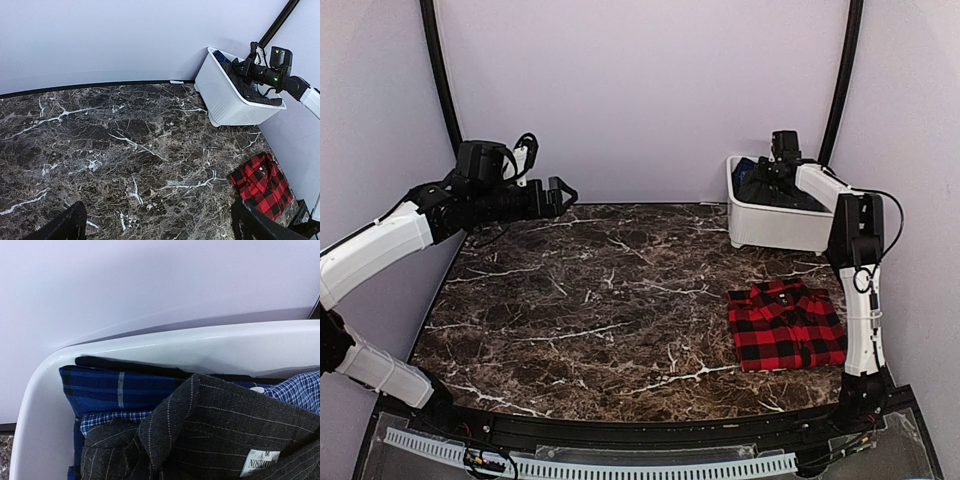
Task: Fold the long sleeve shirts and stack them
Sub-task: Pick up the crumpled shirt and the square-folded shirt, then place the crumpled shirt at the center of the board.
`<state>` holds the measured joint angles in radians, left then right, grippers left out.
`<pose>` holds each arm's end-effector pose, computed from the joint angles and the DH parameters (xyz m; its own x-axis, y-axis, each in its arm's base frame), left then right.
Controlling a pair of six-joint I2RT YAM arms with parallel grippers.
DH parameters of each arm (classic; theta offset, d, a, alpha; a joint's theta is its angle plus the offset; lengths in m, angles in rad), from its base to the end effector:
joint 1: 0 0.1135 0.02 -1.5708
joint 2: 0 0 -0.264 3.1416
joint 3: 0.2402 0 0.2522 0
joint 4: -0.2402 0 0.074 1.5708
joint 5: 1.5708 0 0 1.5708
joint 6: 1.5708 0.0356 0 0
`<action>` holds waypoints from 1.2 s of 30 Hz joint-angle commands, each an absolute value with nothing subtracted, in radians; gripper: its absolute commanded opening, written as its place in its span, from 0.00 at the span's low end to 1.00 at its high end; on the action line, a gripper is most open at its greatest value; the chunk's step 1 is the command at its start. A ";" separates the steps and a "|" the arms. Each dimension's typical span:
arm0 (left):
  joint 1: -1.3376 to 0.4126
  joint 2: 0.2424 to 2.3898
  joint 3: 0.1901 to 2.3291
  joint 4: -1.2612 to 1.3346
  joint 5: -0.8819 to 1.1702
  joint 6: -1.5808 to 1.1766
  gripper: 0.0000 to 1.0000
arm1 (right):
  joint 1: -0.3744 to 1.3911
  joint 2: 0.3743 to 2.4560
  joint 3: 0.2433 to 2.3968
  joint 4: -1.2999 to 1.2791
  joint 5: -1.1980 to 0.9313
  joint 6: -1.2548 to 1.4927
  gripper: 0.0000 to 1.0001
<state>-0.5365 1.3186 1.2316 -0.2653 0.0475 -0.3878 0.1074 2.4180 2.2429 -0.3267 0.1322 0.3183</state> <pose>0.2623 -0.1580 0.3698 -0.4821 -0.1528 -0.8627 0.3960 0.8404 -0.3701 0.5626 0.0559 0.2521 -0.4515 0.2633 -0.8525 0.1579 0.9640 0.2141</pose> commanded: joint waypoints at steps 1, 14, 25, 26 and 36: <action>-0.532 1.316 1.258 -0.272 0.060 -0.402 0.99 | 0.106 2.326 2.261 -0.255 0.115 0.303 0.00; -0.532 1.339 1.252 -0.229 0.081 -0.421 0.99 | 0.178 2.030 2.252 -0.192 0.011 0.190 0.00; -0.532 1.357 1.250 -0.172 0.097 -0.438 0.99 | 0.514 1.798 2.305 0.006 0.035 0.038 0.00; -0.532 1.356 1.248 -0.168 0.094 -0.439 0.99 | 0.540 1.790 2.310 0.034 0.026 0.056 0.00; -0.531 1.317 1.237 -0.184 -0.062 -0.451 0.99 | 0.631 1.721 2.116 0.150 -0.056 0.188 0.00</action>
